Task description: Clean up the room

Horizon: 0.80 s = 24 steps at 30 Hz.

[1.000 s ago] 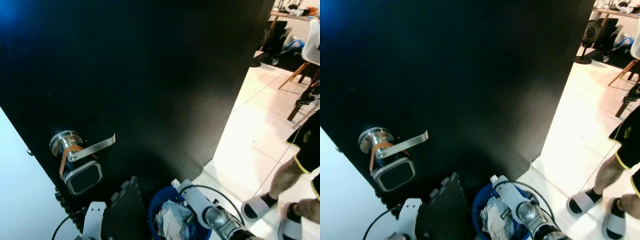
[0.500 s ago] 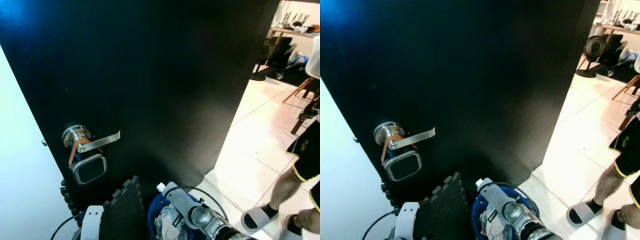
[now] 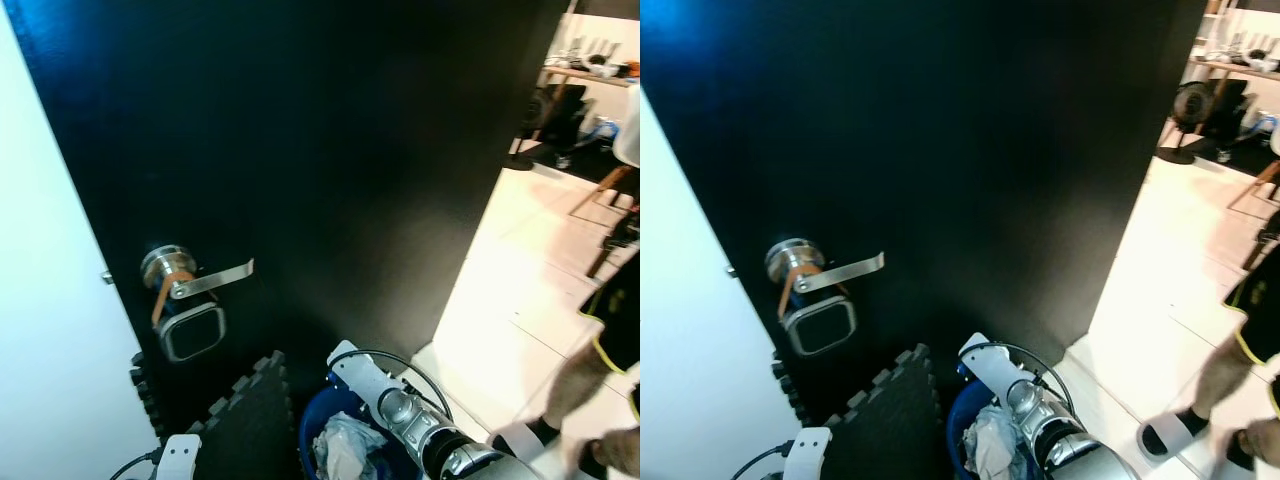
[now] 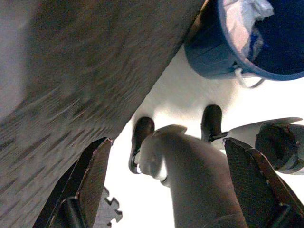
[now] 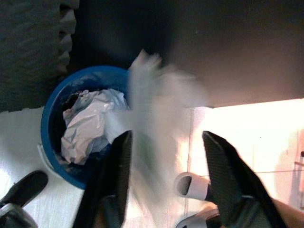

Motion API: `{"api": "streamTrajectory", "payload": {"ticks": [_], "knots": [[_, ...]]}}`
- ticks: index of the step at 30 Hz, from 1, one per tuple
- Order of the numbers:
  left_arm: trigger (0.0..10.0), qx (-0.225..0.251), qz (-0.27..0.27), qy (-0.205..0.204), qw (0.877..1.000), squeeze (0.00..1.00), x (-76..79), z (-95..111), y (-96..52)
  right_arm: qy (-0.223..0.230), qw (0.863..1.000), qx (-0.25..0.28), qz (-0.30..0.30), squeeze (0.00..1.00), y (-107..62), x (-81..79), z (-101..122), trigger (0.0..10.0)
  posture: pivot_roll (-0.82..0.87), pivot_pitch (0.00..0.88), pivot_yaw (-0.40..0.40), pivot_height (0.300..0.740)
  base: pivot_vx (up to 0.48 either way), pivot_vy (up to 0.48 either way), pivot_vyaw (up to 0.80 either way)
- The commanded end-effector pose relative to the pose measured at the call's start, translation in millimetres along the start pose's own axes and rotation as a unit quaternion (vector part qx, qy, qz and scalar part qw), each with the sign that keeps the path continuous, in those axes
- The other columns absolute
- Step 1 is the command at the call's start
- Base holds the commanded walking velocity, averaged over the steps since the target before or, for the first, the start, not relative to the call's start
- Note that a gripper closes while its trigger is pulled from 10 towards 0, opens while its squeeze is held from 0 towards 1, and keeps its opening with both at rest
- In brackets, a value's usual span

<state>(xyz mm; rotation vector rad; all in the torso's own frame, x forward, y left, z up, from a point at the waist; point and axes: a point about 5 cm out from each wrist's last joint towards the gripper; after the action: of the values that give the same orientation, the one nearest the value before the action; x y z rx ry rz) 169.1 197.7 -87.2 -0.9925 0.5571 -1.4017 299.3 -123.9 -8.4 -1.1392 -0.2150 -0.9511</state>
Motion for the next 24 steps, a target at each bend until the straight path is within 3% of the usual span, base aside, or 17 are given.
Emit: {"api": "streamTrajectory", "payload": {"ticks": [1, 11, 13, 14, 16, 17, 19, 21, 24], "knots": [[10.0, 0.003, 0.008, -0.007, 1.000, 0.00, -10.5, -2.2, -3.9, 0.014, 1.000, -0.012, -0.013, 1.00, 0.2, 6.3, -1.7, 10.0, 0.27, 0.017, -0.068, 0.704, 0.000, 0.000, 0.00], [10.0, 0.005, 0.005, 0.000, 1.000, 0.00, -12.3, -0.5, -4.6, 0.014, 0.998, -0.056, -0.011, 1.00, -2.6, -3.3, -25.9, 10.0, 0.25, 0.021, -0.057, 0.704, 0.000, 0.000, 0.00], [10.0, 0.009, 0.001, -0.001, 1.000, 0.00, -10.0, 3.7, -3.5, 0.033, 0.997, -0.063, 0.003, 1.00, -4.2, -9.0, -35.2, 10.0, 0.24, 0.015, -0.054, 0.704, 0.000, 0.000, 0.00], [10.0, 0.012, -0.003, -0.002, 1.000, 0.00, -8.1, 6.4, -2.6, 0.060, 0.996, -0.069, 0.019, 0.73, -6.0, -14.7, -44.1, 10.0, 0.23, 0.010, -0.051, 0.704, 0.000, 0.000, 0.00], [10.0, 0.013, -0.006, -0.002, 1.000, 0.00, -7.1, 7.5, -2.2, 0.073, 0.994, -0.072, 0.027, 0.73, -7.1, -17.6, -48.8, 10.0, 0.23, 0.010, -0.051, 0.704, 0.000, 0.000, 0.00], [10.0, 0.010, -0.004, 0.003, 1.000, 0.00, -6.1, 8.7, -1.5, 0.100, 0.991, -0.085, 0.033, 0.00, -9.3, -22.0, -57.9, 10.0, 0.22, 0.000, -0.045, 0.704, 0.000, 0.000, 0.00], [10.0, 0.003, 0.005, 0.008, 1.000, 0.00, -5.4, 10.4, -0.5, 0.141, 0.983, -0.116, 0.035, 0.00, -14.9, -30.5, -78.0, 10.0, 0.21, 0.000, -0.043, 0.704, 0.000, 0.000, 0.00], [10.0, 0.002, 0.007, 0.008, 1.000, 0.00, -5.5, 10.6, -0.4, 0.144, 0.982, -0.121, 0.035, 0.00, -15.7, -31.6, -80.7, 10.0, 0.21, 0.000, -0.043, 0.704, 0.000, 0.000, 0.00], [10.0, -0.004, 0.008, 0.016, 1.000, 0.00, -2.9, 12.1, 0.9, 0.212, 0.963, -0.159, 0.040, 0.00, -25.8, -46.5, -107.3, 10.0, 0.18, 0.000, -0.037, 0.704, 0.000, 0.000, 0.00]]}}
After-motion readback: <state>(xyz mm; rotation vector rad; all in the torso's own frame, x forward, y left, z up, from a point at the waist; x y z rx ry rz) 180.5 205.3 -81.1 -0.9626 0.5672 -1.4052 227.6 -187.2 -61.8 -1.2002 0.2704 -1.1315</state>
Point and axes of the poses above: a point about 5 cm out from each wrist's last joint towards the gripper, its own y axis pointing out of the wrist towards the gripper, its own z axis along the axis of the wrist's last joint, x = y × z, and after that the axes turned 11 degrees about -y, right-handed
